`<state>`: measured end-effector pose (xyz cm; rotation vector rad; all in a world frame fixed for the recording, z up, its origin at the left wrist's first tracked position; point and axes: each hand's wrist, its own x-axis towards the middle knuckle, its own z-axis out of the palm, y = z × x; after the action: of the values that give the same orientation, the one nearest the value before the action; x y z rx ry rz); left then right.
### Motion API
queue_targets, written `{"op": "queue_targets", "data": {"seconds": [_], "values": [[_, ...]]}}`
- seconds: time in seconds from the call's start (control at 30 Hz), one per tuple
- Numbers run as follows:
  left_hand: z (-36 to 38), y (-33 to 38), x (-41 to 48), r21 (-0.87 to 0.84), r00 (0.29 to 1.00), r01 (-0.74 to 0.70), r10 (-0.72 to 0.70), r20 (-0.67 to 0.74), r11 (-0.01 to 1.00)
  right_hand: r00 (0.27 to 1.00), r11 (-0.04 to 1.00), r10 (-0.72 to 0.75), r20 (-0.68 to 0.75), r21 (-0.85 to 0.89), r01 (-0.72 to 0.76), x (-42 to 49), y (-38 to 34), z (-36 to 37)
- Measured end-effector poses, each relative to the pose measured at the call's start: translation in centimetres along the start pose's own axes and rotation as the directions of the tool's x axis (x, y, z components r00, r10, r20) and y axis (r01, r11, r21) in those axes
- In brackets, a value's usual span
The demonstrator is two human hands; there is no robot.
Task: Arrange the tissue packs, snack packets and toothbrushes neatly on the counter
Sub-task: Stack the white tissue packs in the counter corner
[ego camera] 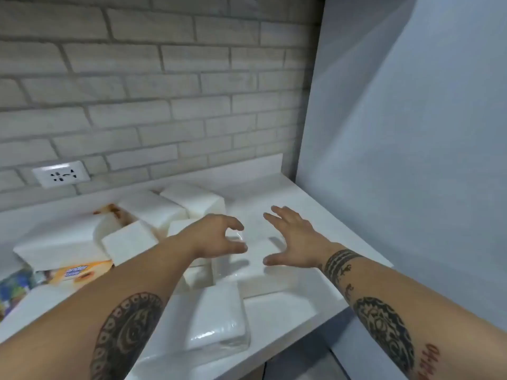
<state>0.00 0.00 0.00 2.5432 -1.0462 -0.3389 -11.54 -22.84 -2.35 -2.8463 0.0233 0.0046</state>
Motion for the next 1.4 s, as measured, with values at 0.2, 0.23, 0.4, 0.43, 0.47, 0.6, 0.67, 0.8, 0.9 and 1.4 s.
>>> {"op": "queue_targets", "data": {"seconds": [0.2, 0.23, 0.4, 0.43, 0.47, 0.6, 0.67, 0.8, 0.9, 1.4], "values": [[5.8, -1.3, 1.0, 0.203, 0.985, 0.008, -0.043, 0.169, 0.979, 0.931, 0.986, 0.156, 0.331, 0.004, -0.166, 1.4, 1.5, 3.8], [6.2, -1.3, 1.1, 0.246, 0.984, 0.004, -0.047, 0.171, 0.969, 0.915, 0.985, 0.156, 0.373, 0.011, -0.173, 1.7, 1.8, 3.8], [7.6, -0.7, 1.4, 0.278, 0.992, -0.054, 0.019, 0.126, 0.959, 0.921, 0.991, 0.114, 0.372, 0.021, -0.132, 2.1, 2.4, 3.3], [7.6, -0.7, 1.7, 0.254, 0.993, -0.061, 0.032, 0.117, 0.965, 0.926, 0.990, 0.117, 0.359, 0.035, -0.139, 2.1, 2.5, 2.8], [7.3, -0.5, 2.1, 0.209, 0.993, -0.068, 0.046, 0.110, 0.976, 0.930, 0.987, 0.124, 0.345, 0.049, -0.150, 2.2, 2.8, 2.0], [4.0, 1.2, 4.7, -0.016, 0.994, -0.068, 0.070, 0.085, 0.998, 0.940, 0.977, 0.163, 0.301, 0.084, -0.196, 2.4, 3.7, -3.2], [1.7, 2.2, 6.1, -0.083, 0.991, -0.102, 0.109, 0.078, 0.991, 0.941, 0.978, 0.187, 0.281, 0.035, -0.205, 2.6, 3.5, -5.9], [-2.6, 3.3, 8.8, -0.108, 0.975, -0.207, 0.214, 0.062, 0.972, 0.955, 0.971, 0.228, 0.187, 0.033, -0.238, 3.0, 3.0, -9.8], [-4.4, 3.5, 10.4, -0.142, 0.961, -0.271, 0.276, 0.015, 0.952, 0.964, 0.957, 0.263, 0.047, 0.112, -0.267, 3.2, 3.2, -10.8], [2.9, 4.4, 14.7, -0.686, 0.957, 0.200, -0.290, -0.017, 0.700, 0.648, 0.623, 0.739, -0.184, 0.551, -0.554, 7.8, 1.4, 0.0]]}}
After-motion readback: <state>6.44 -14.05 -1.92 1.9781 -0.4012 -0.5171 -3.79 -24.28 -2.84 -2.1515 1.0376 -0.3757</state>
